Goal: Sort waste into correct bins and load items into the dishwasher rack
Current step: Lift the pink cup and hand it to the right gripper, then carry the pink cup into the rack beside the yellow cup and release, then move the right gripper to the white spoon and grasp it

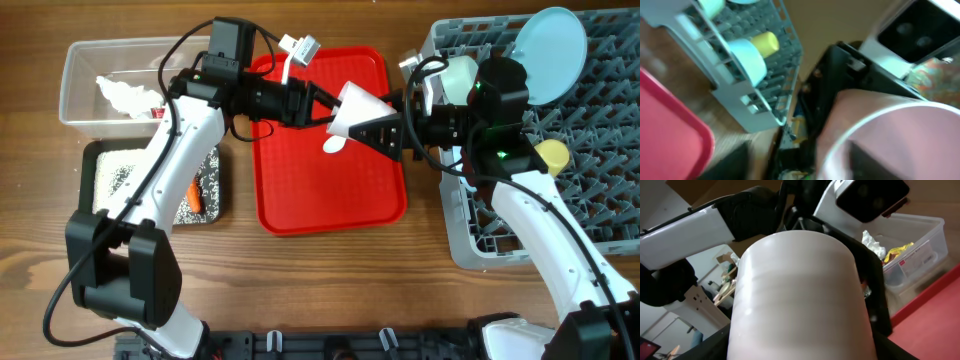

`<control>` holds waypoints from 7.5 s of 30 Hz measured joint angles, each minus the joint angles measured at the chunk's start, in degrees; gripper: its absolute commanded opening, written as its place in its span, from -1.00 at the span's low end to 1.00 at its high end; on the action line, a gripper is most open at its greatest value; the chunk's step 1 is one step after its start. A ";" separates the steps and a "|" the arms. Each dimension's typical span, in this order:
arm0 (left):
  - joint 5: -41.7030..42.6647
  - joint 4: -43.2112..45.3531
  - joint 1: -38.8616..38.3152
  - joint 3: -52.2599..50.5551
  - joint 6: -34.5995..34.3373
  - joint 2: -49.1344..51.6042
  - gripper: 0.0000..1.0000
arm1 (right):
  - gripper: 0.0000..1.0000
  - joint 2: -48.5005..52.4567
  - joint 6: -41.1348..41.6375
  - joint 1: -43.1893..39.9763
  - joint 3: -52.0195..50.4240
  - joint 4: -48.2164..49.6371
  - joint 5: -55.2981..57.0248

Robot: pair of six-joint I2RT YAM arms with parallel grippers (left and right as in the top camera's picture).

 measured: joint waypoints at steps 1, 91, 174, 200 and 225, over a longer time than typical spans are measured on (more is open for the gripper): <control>-1.01 0.02 0.00 0.00 0.02 0.00 0.99 | 0.19 -0.02 0.00 -0.39 0.00 0.09 0.00; -53.57 -1.90 0.00 0.00 -0.15 0.00 1.00 | 0.99 16.00 -11.96 -47.34 23.19 -78.31 69.31; -68.41 -13.16 16.70 0.00 -0.15 0.00 1.00 | 0.54 26.45 8.04 6.84 31.47 -48.76 57.42; -69.64 -13.11 26.95 0.00 -0.15 0.00 1.00 | -0.48 42.23 26.10 13.97 29.38 -36.37 56.15; -69.66 -13.09 26.97 0.00 -0.15 0.00 1.00 | -0.91 32.02 10.71 12.94 28.87 -40.35 59.32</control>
